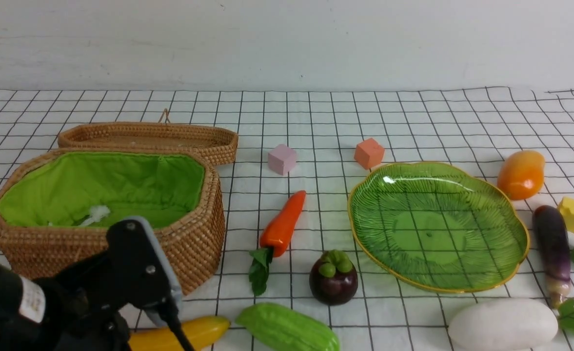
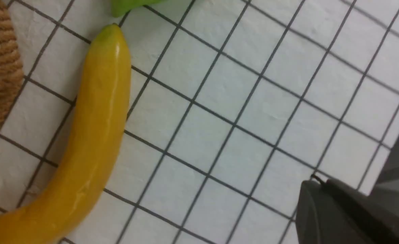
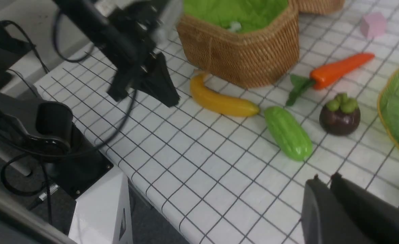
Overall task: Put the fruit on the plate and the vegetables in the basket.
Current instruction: Use the left arm to grab a banana and put it into the right plate
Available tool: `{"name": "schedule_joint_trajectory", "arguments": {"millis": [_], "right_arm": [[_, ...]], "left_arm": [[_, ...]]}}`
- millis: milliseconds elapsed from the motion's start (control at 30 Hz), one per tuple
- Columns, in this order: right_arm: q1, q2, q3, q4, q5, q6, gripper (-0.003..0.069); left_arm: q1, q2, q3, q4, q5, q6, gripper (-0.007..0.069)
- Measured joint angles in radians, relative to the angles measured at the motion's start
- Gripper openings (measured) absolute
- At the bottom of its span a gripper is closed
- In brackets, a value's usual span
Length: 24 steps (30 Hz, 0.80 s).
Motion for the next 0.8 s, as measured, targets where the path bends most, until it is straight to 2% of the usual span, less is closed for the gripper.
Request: {"name": "schedule_joint_trajectory", "arguments": {"millis": [33, 133, 200, 233, 267, 300, 333, 400, 500, 633, 800], "right_arm": [[0.0, 0.0, -0.002, 0.001, 0.0, -0.006, 0.0063], [0.0, 0.0, -0.013, 0.003, 0.0, -0.046, 0.0064], [0.0, 0.001, -0.01, 0.003, 0.0, -0.058, 0.0064], [0.0, 0.001, -0.008, 0.003, 0.0, -0.061, 0.0065], [0.0, 0.001, 0.0, 0.003, 0.0, -0.067, 0.0067], [0.0, 0.001, 0.002, 0.003, 0.0, -0.069, 0.0067], [0.0, 0.001, 0.01, 0.003, 0.0, -0.076, 0.0067], [0.0, 0.001, 0.017, 0.003, 0.0, -0.088, 0.007], [0.0, 0.001, 0.017, 0.003, 0.0, -0.091, 0.0074], [0.0, 0.001, 0.017, 0.003, 0.0, -0.092, 0.0076], [0.0, 0.001, 0.017, 0.029, 0.0, -0.092, 0.0082]], "left_arm": [[0.0, 0.005, 0.0, 0.0, -0.002, 0.005, 0.0015], [0.0, 0.091, 0.0, 0.054, -0.053, 0.047, 0.0127], [0.0, 0.143, 0.0, 0.087, -0.091, 0.05, 0.0234], [0.0, 0.158, 0.0, 0.095, -0.1, 0.05, 0.0257], [0.0, 0.197, -0.001, 0.132, -0.14, 0.052, 0.0356], [0.0, 0.206, -0.003, 0.142, -0.152, 0.052, 0.0367], [0.0, 0.233, -0.003, 0.174, -0.188, 0.052, 0.0434], [0.0, 0.282, -0.003, 0.246, -0.257, 0.052, 0.0519], [0.0, 0.331, -0.003, 0.31, -0.312, 0.053, 0.0561], [0.0, 0.378, -0.005, 0.344, -0.328, 0.053, 0.0563], [0.0, 0.472, -0.007, 0.404, -0.344, 0.053, 0.0498]]}}
